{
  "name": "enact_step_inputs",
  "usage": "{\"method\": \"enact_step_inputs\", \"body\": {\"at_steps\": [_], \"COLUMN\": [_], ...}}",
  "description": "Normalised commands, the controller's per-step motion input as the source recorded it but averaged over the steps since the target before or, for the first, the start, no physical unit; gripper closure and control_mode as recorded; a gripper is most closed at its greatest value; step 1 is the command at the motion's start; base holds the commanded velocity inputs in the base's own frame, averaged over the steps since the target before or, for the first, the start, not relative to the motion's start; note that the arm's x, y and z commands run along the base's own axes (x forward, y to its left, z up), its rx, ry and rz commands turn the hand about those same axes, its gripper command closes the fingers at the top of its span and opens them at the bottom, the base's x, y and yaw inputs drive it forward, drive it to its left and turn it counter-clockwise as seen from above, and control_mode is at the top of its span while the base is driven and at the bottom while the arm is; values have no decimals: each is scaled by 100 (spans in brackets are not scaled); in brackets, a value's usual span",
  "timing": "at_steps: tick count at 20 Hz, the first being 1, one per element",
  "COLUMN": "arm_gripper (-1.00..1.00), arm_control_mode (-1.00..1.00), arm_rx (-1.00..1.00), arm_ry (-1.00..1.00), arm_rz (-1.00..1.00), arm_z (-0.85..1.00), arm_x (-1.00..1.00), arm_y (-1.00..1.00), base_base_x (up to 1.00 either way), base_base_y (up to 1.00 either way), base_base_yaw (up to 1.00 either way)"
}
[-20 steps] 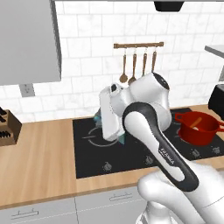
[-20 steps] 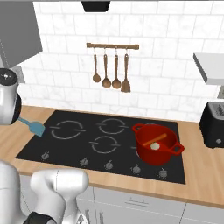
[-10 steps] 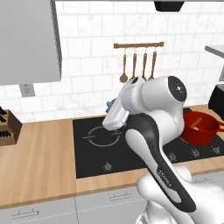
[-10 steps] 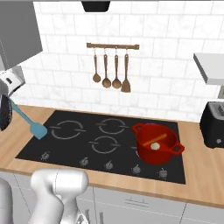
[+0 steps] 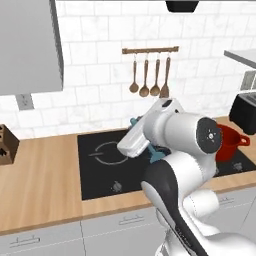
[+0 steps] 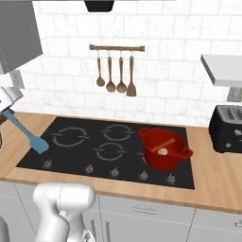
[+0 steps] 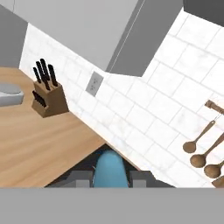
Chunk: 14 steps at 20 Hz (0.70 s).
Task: Put the carrot and garlic in the pot. Retrieve the spatula and lightly stir the vegetables in the pot.
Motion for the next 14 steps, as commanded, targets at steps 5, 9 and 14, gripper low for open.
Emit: {"method": "enact_step_inputs", "body": {"at_steps": [5, 9, 14], "arm_gripper": [100, 100, 100], "arm_control_mode": [100, 100, 100], "arm_rx": [0, 0, 0], "arm_ry": [0, 0, 0], "arm_rz": [0, 0, 0], "arm_z": [0, 0, 0], "arm_x": [0, 0, 0], "arm_y": [0, 0, 0], "base_base_x": [-20, 6, 38], "base_base_y": [-92, -97, -74], "base_base_yaw": [-18, -5, 0]}}
